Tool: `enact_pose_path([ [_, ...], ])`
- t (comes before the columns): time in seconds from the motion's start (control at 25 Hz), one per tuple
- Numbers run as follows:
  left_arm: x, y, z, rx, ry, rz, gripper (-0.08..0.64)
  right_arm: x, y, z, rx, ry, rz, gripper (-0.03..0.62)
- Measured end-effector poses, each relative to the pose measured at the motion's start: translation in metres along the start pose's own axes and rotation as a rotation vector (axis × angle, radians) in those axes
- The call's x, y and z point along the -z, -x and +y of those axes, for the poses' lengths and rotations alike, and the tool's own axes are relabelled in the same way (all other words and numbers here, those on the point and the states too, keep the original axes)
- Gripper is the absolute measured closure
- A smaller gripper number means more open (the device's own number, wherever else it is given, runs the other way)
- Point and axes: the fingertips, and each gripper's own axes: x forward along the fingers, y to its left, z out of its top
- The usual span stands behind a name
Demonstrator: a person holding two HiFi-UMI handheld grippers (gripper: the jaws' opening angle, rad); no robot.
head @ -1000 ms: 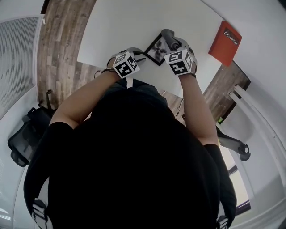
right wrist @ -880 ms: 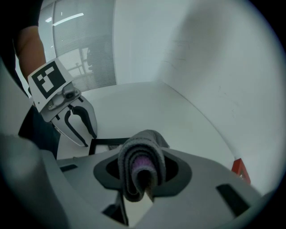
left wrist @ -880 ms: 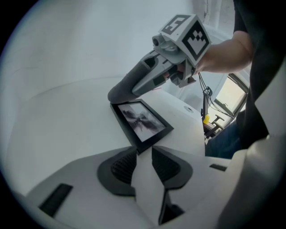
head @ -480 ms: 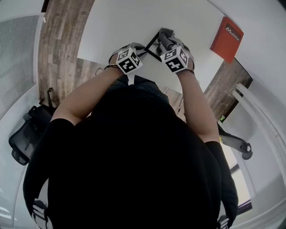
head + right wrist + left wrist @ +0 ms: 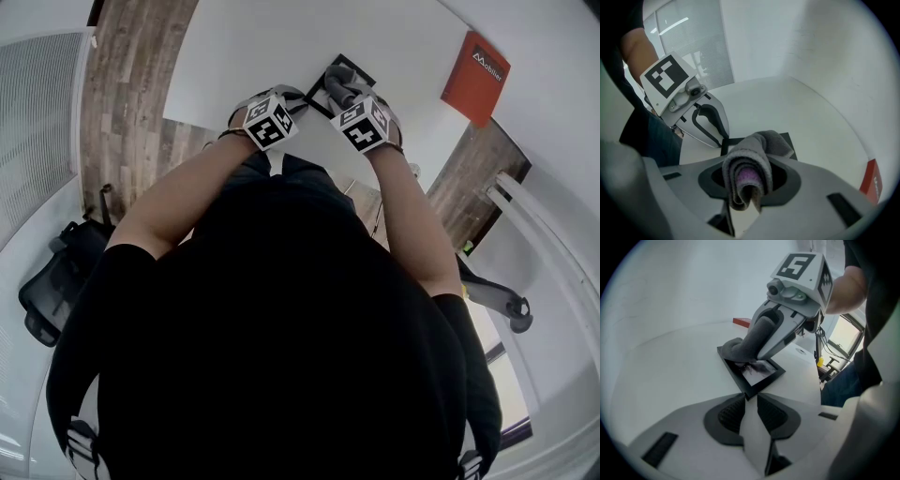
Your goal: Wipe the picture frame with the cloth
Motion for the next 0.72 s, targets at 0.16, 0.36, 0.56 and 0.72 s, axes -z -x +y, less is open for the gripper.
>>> enact_pose_path([
  [0.16,0.002,0.001,0.002,-0.006,-0.008,0.001,0.473,-0.001,-0.001,0.014,-0.035,-0.005,-0.002,0.472],
  [0.36,0.004,0.002,0.004,-0.010,-0.019,-0.006,0.476,-0.005,-0.002,0.029,-0.081,-0.012,-0.006,0.472],
  [0.56,0.003,0.002,0.005,-0.013,-0.018,-0.008,0.477,-0.007,-0.002,0.045,-0.148,-0.006,-0.012,0.472],
  [0.72,0.005,0.002,0.005,-0.015,-0.030,-0.008,0.479,-0.007,-0.002,0.058,-0.199,-0.007,-0.015,0.472],
])
